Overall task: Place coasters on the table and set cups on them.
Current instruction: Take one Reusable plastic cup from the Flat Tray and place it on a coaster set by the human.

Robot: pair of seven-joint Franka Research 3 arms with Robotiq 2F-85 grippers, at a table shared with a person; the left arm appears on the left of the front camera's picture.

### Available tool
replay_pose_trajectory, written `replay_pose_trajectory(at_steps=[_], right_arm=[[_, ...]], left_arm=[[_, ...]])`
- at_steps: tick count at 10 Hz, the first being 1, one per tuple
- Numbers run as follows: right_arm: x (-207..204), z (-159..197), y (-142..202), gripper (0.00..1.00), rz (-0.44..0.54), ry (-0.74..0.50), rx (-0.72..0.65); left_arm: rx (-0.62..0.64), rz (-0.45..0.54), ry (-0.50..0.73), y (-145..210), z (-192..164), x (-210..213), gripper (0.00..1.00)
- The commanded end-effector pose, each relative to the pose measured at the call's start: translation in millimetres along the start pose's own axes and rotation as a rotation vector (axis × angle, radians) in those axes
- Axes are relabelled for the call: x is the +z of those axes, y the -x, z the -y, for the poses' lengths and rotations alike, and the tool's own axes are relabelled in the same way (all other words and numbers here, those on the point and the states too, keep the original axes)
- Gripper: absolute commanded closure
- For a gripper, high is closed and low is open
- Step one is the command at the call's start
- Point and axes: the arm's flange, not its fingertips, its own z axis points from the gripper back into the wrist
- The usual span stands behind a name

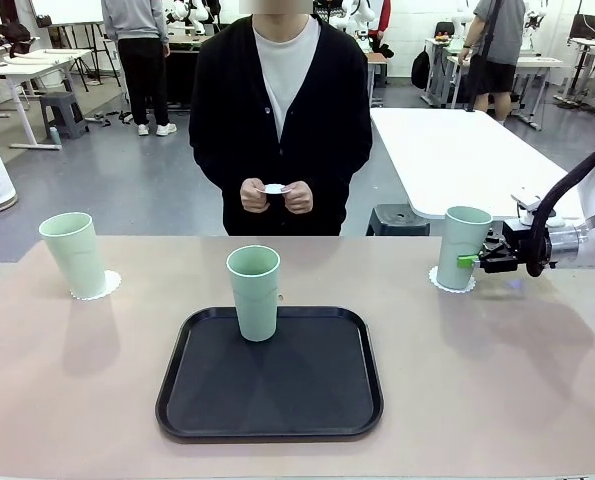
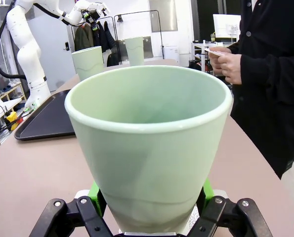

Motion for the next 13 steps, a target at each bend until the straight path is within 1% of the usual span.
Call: replay_pose_trajectory(at_steps=[1,3,4,5,10,13], right_arm=[[2.9,7.6,2.2,0.16,-0.02,-0.016,0.01],[3.4,8.8,4.0,0.16,-0.031,-0.017,0.01],[3.7,7.8,5.2,0.16,-0.044,-0.042,0.011],[3.5,7.4,5.3,0.0,-0.055,-0.046,0.002],[3.8,8.3,5.6,0.0,-0.081,-0.041,-0.031],[8.5,8.6,5.9,0.0,-0.132,-0.031,-0.053]], left_arm=[[-0.001,-0.002,0.005,1.2,1.5,2.1,0.0],[-0.001,-0.002,0.005,1.2,1.5,2.1,0.0],[-0.001,-0.002,0.005,1.2,1.5,2.1,0.0],[-0.001,-0.002,0.005,1.2,1.5,2.1,0.0],[-0.001,-0.002,0.005,1.2,1.5,2.1,0.0],[-0.001,-0.002,0.005,1.2,1.5,2.1,0.0]])
